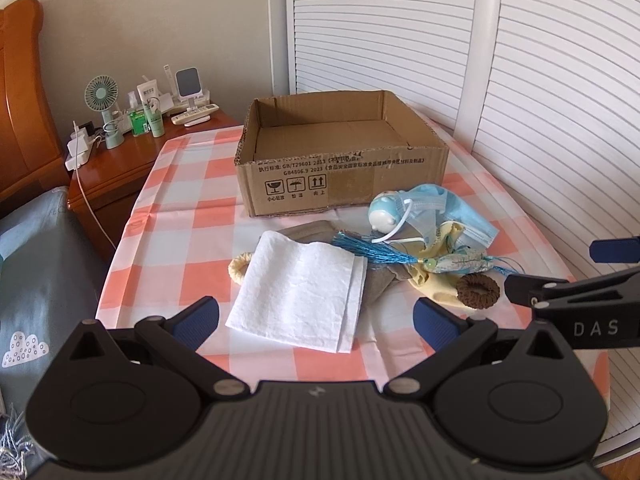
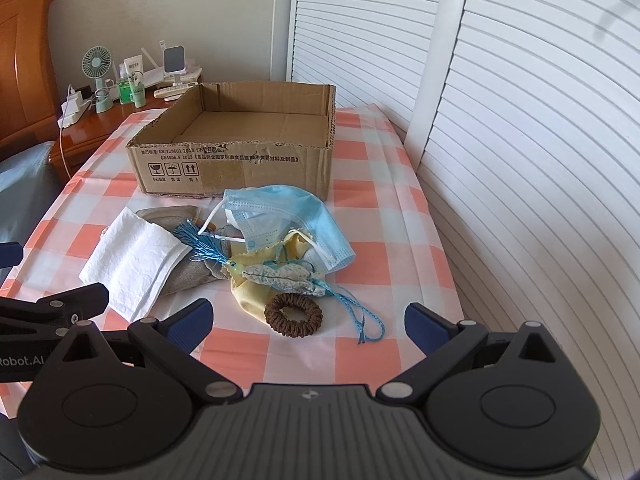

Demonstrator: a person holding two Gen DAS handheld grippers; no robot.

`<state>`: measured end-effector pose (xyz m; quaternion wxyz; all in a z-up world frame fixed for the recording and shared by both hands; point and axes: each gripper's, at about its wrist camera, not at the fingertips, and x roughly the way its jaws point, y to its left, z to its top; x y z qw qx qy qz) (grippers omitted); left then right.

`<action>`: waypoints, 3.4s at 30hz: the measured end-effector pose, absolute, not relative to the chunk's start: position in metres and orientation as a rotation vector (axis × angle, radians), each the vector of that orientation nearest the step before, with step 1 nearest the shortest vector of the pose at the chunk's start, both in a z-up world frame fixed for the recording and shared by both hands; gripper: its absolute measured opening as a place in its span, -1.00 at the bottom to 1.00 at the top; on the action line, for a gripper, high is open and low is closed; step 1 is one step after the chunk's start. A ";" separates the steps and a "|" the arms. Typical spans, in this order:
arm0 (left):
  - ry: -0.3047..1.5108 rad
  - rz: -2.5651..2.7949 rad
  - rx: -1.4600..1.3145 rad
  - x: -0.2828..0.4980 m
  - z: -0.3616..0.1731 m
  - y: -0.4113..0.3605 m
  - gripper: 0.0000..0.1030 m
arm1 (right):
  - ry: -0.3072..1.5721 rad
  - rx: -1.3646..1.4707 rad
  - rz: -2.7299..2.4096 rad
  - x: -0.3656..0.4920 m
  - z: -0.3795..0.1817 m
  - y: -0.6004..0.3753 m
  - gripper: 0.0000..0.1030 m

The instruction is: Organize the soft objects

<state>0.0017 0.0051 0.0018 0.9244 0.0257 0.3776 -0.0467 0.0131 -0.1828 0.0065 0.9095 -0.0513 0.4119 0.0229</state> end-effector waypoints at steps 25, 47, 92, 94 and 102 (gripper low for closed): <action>1.002 -0.156 0.137 0.043 -0.079 0.009 0.99 | 0.927 -0.100 0.109 0.043 -0.034 -0.198 1.00; 0.967 -0.151 0.060 0.060 -0.090 0.054 1.00 | 0.977 -0.107 0.147 0.059 -0.056 -0.202 1.00; 0.897 -0.186 0.161 0.101 -0.090 0.044 0.99 | 0.988 -0.185 0.303 0.047 -0.084 -0.188 1.00; 0.894 -0.188 0.155 0.102 -0.090 0.043 0.99 | 0.987 -0.201 0.302 0.046 -0.085 -0.186 1.00; 0.893 -0.190 0.109 0.106 -0.094 0.051 0.89 | 0.988 -0.206 0.300 0.045 -0.085 -0.185 1.00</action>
